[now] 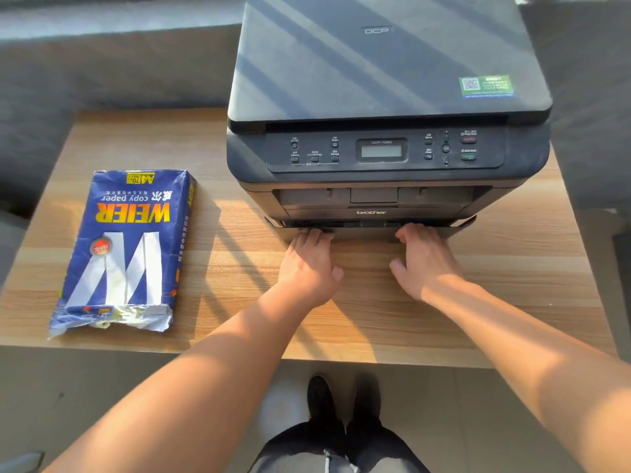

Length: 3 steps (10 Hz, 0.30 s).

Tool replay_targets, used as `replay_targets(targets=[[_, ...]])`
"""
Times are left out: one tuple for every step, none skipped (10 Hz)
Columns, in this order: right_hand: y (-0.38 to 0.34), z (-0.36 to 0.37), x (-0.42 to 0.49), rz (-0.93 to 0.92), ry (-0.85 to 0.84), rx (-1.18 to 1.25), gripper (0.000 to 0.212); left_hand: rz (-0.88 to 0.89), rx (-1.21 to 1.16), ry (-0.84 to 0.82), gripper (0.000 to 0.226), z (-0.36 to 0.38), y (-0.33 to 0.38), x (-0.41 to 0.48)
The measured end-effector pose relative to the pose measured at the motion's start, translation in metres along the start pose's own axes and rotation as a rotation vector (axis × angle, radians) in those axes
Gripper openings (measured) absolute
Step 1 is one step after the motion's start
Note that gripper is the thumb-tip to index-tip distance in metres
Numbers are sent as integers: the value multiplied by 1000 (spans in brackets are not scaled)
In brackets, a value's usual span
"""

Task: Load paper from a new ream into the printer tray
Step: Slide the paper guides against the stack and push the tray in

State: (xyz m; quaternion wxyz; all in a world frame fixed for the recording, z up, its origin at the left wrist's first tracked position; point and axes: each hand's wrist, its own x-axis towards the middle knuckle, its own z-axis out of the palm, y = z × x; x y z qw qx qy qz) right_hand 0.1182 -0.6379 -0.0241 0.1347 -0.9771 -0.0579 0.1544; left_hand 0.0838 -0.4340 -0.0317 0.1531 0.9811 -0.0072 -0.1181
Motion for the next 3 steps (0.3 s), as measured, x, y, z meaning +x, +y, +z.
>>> replay_targets(targets=[[7,-8,6,-17,-78,25,60,3,67,-34,84,3,0,-3],[10,-22,-8,-27,-111,201,56,-34,46,-71,95,8,3,-25],[4,-88,-67,-44,80,696,20,13,42,-36,70,16,2,-68]])
